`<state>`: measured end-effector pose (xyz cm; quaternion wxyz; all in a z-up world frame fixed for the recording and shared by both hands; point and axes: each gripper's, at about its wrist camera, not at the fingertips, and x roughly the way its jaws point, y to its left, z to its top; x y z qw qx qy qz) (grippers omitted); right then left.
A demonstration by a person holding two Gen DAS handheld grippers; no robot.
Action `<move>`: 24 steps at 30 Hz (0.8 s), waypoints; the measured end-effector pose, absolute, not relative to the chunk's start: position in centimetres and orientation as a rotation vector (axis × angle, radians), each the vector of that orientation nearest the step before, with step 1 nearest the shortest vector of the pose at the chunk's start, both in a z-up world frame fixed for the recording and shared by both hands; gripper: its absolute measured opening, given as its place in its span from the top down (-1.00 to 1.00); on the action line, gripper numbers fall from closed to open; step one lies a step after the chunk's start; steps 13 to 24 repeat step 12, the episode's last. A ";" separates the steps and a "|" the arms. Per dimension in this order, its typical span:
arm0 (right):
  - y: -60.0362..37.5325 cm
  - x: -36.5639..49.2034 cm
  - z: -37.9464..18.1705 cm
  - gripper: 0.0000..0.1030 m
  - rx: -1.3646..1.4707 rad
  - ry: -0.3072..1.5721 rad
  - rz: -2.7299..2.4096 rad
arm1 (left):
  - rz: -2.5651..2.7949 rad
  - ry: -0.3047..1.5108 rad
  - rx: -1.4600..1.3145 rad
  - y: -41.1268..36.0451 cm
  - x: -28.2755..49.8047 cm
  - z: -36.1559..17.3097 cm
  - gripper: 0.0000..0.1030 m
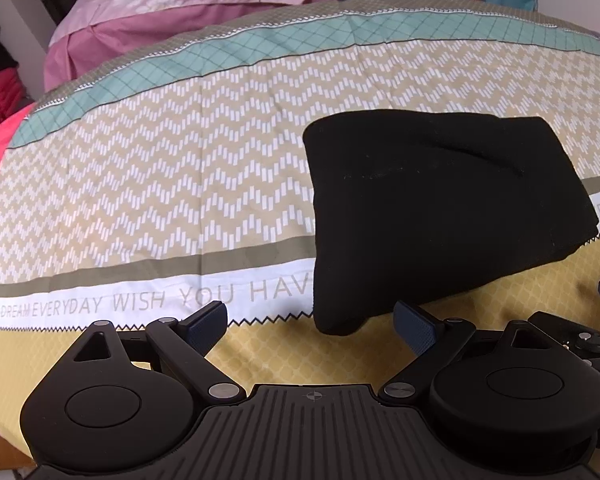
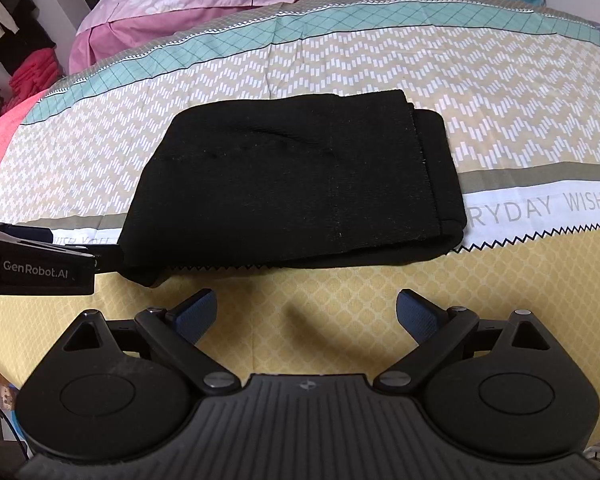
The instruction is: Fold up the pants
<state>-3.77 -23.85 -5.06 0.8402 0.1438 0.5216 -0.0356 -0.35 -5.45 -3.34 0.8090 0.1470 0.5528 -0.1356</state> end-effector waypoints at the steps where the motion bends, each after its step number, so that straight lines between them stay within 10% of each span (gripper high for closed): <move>1: -23.9 -3.7 -5.1 -0.89 0.306 1.103 -0.075 | -0.292 1.180 0.311 -5.4 -0.3 -3.3 -1.00; 24: -23.8 -3.1 -5.3 -0.89 0.319 1.115 -0.070 | -0.288 1.202 0.297 -5.3 0.1 -3.5 -1.00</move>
